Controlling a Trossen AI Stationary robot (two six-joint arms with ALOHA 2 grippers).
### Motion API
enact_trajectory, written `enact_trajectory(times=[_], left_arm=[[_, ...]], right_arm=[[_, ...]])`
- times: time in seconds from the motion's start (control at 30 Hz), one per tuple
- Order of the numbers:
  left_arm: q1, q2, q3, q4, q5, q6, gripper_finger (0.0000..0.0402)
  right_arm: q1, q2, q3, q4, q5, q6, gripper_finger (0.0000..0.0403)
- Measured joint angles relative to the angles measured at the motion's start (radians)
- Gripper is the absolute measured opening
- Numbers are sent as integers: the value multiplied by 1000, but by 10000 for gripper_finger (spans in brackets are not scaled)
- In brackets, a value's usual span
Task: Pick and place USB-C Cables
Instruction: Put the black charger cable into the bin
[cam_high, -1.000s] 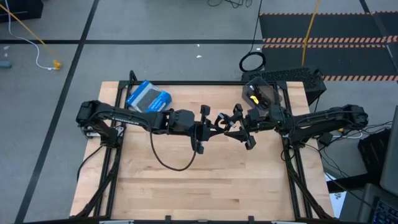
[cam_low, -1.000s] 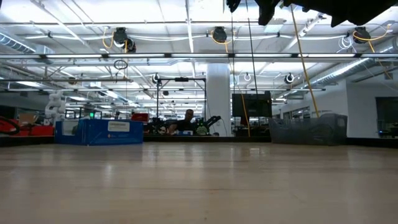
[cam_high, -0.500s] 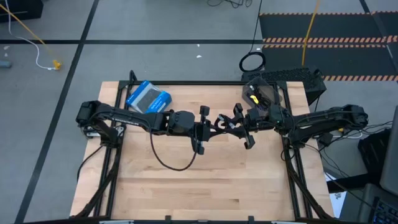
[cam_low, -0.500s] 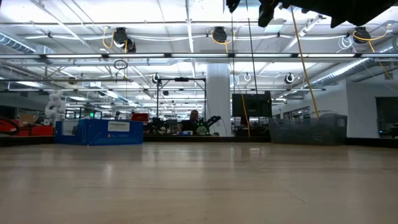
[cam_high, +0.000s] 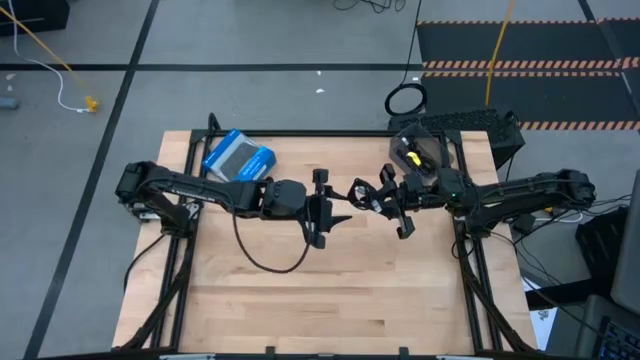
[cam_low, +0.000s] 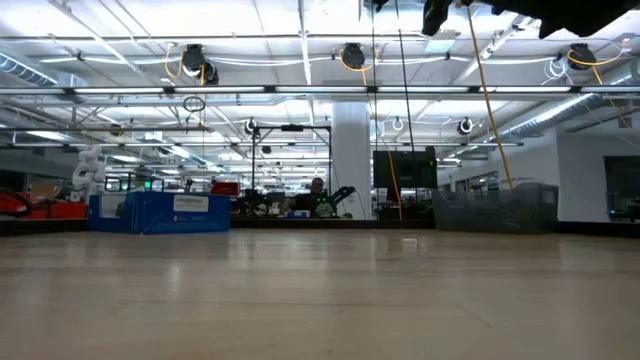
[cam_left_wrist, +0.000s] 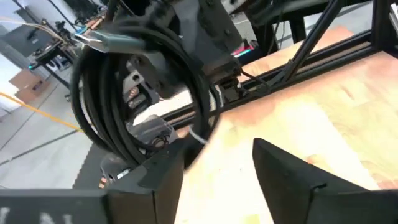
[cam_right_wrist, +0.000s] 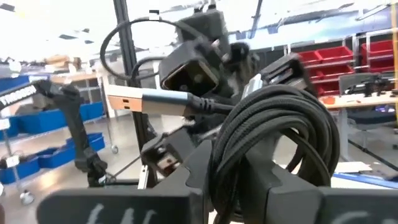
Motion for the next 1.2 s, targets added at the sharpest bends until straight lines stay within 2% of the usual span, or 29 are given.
enact_trajectory(times=[0.13,0.27,0.43,0.8,0.9,1.0,1.2], left_arm=[[-18,-25,0,-12,-20,-6,214],[-35,-56,-1,5,-69,-17,224],[-62,-96,2,-8,-80,-52,225],[-163,-181,1,-157,-105,-144,225],[-188,-192,0,-176,-104,-169,225],[-217,-202,0,-214,-105,-183,225],[-259,-202,0,-261,-153,-212,225]], right_arm=[[0,-26,0,-22,9,8,41],[0,-32,0,-71,94,64,41],[-1,-25,0,-99,161,80,41],[-2,-27,2,-176,217,135,41],[-8,-28,45,-302,218,136,41],[-8,-29,125,-500,225,117,41],[-13,-29,291,-829,317,49,41]])
